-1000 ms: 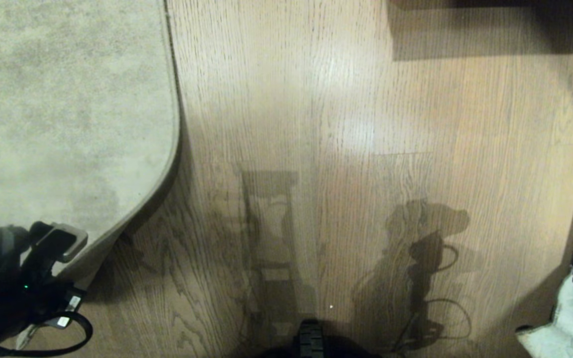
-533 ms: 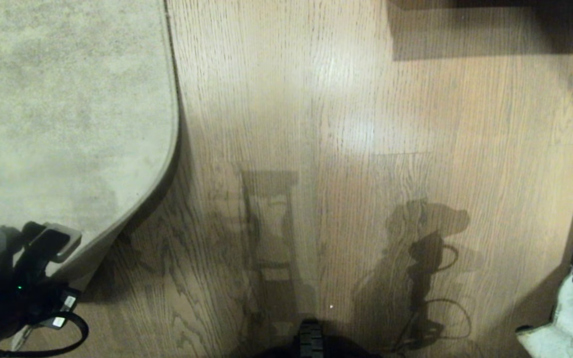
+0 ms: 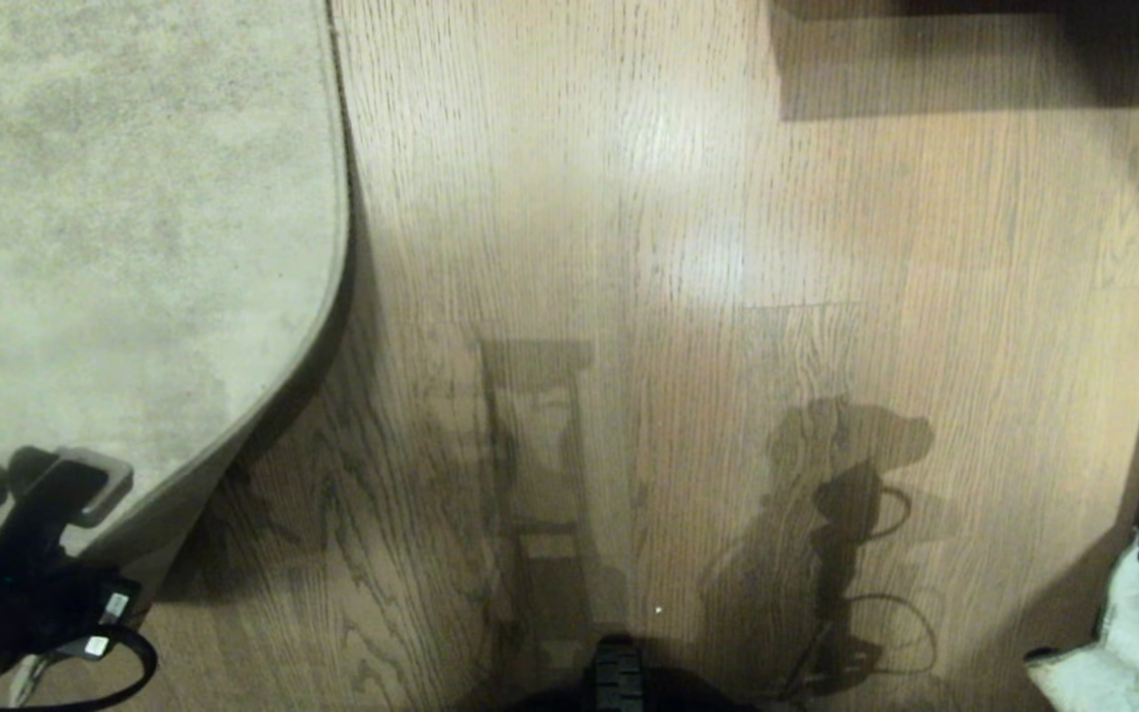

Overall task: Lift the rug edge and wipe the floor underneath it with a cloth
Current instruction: Lift up the carpet

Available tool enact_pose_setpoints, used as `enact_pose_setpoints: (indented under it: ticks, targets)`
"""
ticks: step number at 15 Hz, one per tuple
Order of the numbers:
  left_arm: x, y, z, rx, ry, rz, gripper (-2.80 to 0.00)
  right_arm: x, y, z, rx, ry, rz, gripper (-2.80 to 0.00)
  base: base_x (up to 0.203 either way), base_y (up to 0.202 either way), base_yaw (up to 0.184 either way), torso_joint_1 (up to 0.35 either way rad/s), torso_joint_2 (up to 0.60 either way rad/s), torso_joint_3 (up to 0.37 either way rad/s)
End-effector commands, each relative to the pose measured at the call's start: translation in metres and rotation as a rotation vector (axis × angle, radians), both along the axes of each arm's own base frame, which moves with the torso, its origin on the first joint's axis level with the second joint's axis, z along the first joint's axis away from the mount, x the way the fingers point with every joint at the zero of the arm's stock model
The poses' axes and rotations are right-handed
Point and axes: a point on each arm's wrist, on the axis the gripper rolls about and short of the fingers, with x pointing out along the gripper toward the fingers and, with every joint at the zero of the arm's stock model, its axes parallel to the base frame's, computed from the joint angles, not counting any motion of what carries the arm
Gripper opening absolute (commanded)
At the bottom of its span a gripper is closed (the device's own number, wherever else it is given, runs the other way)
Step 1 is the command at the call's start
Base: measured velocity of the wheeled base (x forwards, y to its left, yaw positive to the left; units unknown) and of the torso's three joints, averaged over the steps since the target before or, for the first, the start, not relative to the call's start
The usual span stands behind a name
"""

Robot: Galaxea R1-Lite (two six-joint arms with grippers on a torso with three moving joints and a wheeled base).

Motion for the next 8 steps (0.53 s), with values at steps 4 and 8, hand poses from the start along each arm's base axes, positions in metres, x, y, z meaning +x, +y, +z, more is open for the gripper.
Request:
enact_pose_setpoints:
  ticks: [4, 8]
  targets:
    - [-0.0044, 0.0039, 0.0016, 0.006, -0.010, 0.027, -2.80, 0.0001, 0.0000, 0.0001, 0.000, 0.000, 0.001, -2.80, 0.000, 0.000, 0.000, 0.000, 0.00, 0.000]
    - [-0.0053, 0.0063, 0.0041, 0.009, -0.023, 0.041, -2.80, 0.0001, 0.0000, 0.0001, 0.000, 0.000, 0.001, -2.80, 0.000, 0.000, 0.000, 0.000, 0.00, 0.000]
